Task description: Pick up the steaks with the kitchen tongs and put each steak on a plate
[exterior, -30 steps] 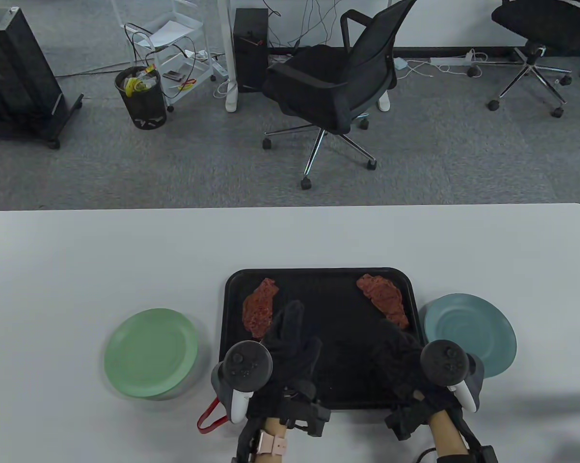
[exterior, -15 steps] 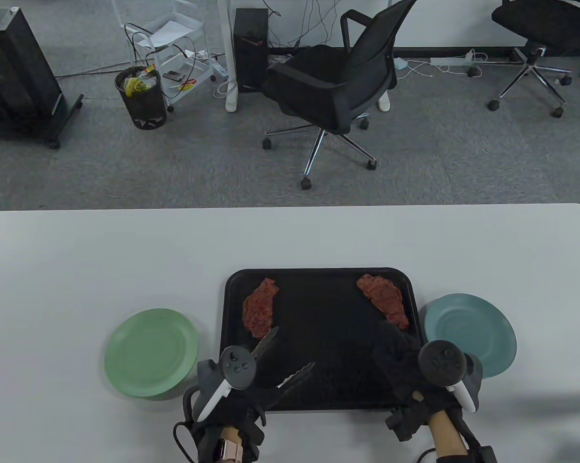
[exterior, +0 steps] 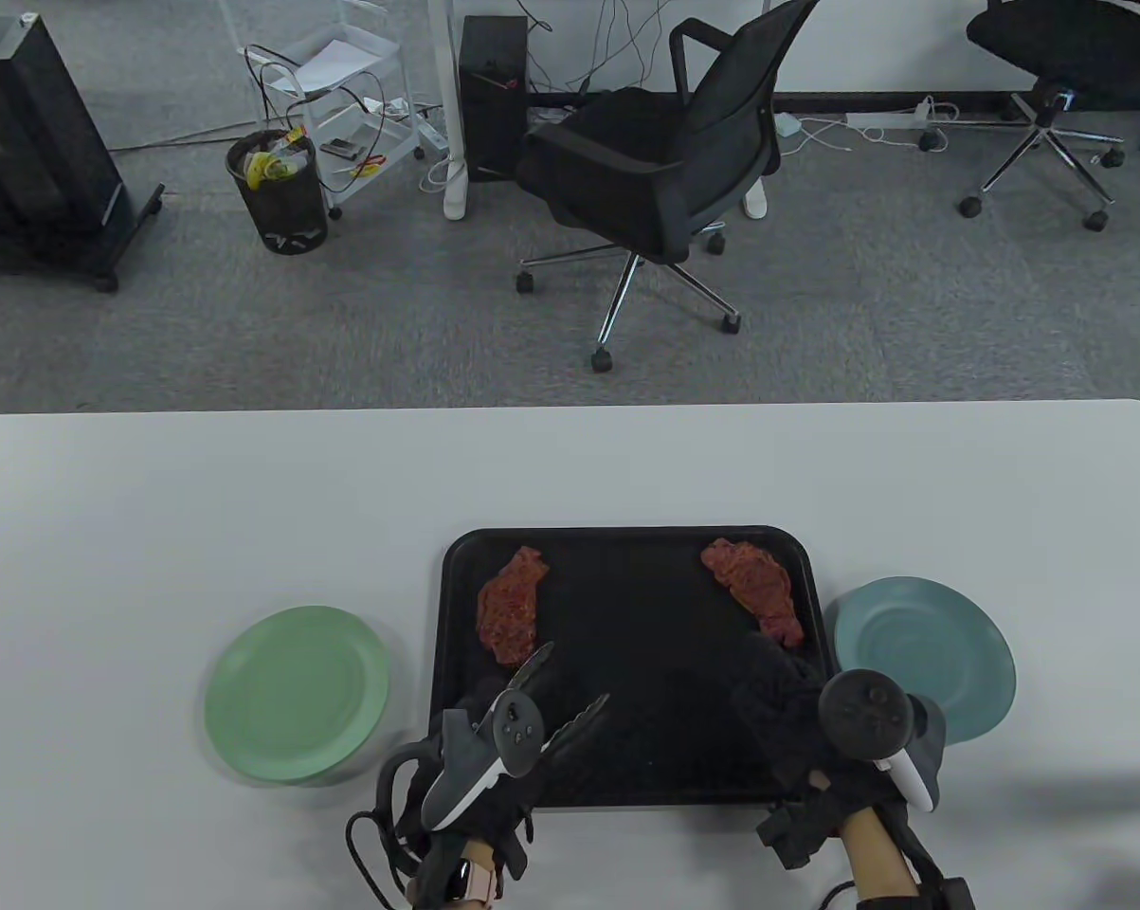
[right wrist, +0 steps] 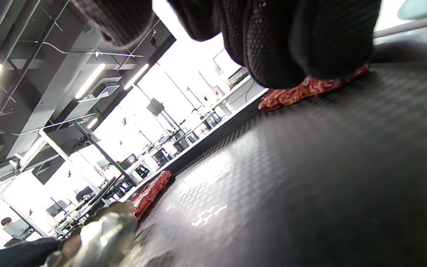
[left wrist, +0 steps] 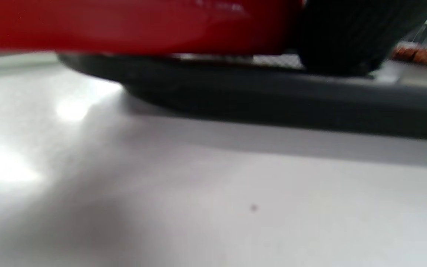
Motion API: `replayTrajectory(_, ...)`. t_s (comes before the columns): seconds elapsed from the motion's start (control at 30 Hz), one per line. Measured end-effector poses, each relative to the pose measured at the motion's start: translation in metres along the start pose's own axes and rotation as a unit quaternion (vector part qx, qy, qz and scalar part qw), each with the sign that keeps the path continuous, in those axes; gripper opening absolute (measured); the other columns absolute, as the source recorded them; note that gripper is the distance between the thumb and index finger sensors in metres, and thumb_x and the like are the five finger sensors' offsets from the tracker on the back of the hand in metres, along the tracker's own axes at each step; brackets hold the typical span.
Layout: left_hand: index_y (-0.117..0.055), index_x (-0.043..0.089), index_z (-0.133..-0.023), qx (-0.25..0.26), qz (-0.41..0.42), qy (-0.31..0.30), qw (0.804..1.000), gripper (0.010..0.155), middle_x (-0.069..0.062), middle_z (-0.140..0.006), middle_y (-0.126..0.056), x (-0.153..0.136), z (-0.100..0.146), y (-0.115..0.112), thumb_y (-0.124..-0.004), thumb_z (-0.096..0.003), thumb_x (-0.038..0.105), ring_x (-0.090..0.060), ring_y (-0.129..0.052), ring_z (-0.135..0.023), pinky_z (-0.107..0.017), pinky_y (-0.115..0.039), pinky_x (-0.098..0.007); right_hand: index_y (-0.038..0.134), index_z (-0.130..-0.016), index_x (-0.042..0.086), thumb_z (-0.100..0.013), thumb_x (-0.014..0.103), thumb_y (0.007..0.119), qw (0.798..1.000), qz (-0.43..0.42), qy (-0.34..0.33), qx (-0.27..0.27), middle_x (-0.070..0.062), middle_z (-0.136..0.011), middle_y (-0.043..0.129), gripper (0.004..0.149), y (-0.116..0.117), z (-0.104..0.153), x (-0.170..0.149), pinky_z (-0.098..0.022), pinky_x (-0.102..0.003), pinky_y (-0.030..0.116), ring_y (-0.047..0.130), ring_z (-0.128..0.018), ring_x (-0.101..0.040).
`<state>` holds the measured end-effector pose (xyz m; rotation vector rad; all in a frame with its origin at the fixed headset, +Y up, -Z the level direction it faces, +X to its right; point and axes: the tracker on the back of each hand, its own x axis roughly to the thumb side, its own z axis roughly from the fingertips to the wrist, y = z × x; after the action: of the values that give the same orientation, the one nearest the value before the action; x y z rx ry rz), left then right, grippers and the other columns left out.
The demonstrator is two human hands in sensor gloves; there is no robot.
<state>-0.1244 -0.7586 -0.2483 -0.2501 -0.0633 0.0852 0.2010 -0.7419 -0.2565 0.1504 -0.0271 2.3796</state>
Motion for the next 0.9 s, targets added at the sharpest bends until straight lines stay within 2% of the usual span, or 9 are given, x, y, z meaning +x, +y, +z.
replayTrajectory(0.07, -0.038, 0.014, -0.106, 0.024, 0.037, -0.012, 0.999, 0.096, -0.021, -0.101, -0.057, -0.001, 0.002, 0.005, -0.087, -0.0336, 0.052, -0.049, -0.074, -0.084, -0.06, -0.07, -0.054, 0.055, -0.101, 0.005, -0.047, 0.035, 0.072, 1.0, 0.0, 0.0, 0.0, -0.029, -0.093, 0.068, 0.065, 0.0, 0.0, -0.001, -0.047, -0.053, 0.075, 0.081, -0.067, -0.045)
replayTrajectory(0.23, -0.038, 0.014, -0.107, 0.033, 0.122, -0.019, 0.992, 0.096, -0.02, -0.1, -0.057, 0.001, 0.008, 0.011, -0.087, -0.0338, 0.053, -0.046, -0.076, -0.081, -0.058, -0.072, -0.052, 0.055, -0.101, 0.004, -0.047, 0.035, 0.072, 1.0, -0.003, 0.008, -0.001, -0.029, -0.093, 0.068, 0.065, -0.001, 0.0, -0.004, -0.047, -0.053, 0.075, 0.081, -0.067, -0.045)
replayTrajectory(0.43, -0.039, 0.015, -0.107, 0.04, 0.132, -0.034, 0.99, 0.095, -0.019, -0.1, -0.058, 0.014, 0.014, 0.015, -0.087, -0.0336, 0.053, -0.046, -0.076, -0.081, -0.058, -0.072, -0.051, 0.056, -0.101, 0.004, -0.046, 0.036, 0.072, 0.999, 0.006, 0.04, -0.015, -0.03, -0.092, 0.07, 0.065, -0.007, 0.002, -0.01, -0.045, -0.052, 0.076, 0.082, -0.066, -0.045)
replayTrajectory(0.57, -0.039, 0.015, -0.107, 0.04, 0.139, -0.045, 0.989, 0.096, -0.019, -0.101, -0.058, 0.02, 0.015, 0.014, -0.087, -0.0334, 0.053, -0.046, -0.076, -0.081, -0.058, -0.072, -0.052, 0.057, -0.1, 0.005, -0.046, 0.037, 0.072, 0.993, 0.034, 0.103, -0.056, -0.029, -0.092, 0.071, 0.065, -0.028, 0.004, -0.022, -0.044, -0.052, 0.076, 0.082, -0.065, -0.044)
replayTrajectory(0.67, -0.039, 0.015, -0.107, 0.039, 0.144, -0.05, 0.988, 0.096, -0.019, -0.101, -0.057, 0.022, 0.014, 0.014, -0.087, -0.0334, 0.053, -0.046, -0.076, -0.081, -0.058, -0.072, -0.052, 0.057, -0.101, 0.004, -0.046, 0.039, 0.073, 0.972, 0.091, 0.189, -0.101, -0.03, -0.092, 0.07, 0.067, -0.064, 0.011, -0.046, -0.043, -0.052, 0.076, 0.082, -0.065, -0.045)
replayTrajectory(0.77, -0.038, 0.015, -0.107, 0.038, 0.148, -0.051, 0.987, 0.096, -0.019, -0.101, -0.057, 0.023, 0.014, 0.014, -0.087, -0.0335, 0.053, -0.046, -0.076, -0.081, -0.058, -0.072, -0.052, 0.052, -0.102, 0.004, -0.045, 0.044, 0.072, 0.932, 0.153, 0.295, -0.146, -0.03, -0.093, 0.067, 0.073, -0.102, 0.023, -0.072, -0.043, -0.05, 0.076, 0.081, -0.065, -0.044)
replayTrajectory(0.9, -0.038, 0.015, -0.107, 0.039, 0.155, -0.049, 0.986, 0.096, -0.02, -0.101, -0.057, 0.022, 0.014, 0.016, -0.087, -0.0337, 0.052, -0.047, -0.076, -0.081, -0.058, -0.072, -0.052, 0.043, -0.105, 0.003, -0.043, 0.05, 0.072, 0.881, 0.184, 0.407, -0.155, -0.033, -0.096, 0.06, 0.082, -0.129, 0.038, -0.101, -0.043, -0.05, 0.075, 0.077, -0.067, -0.046)
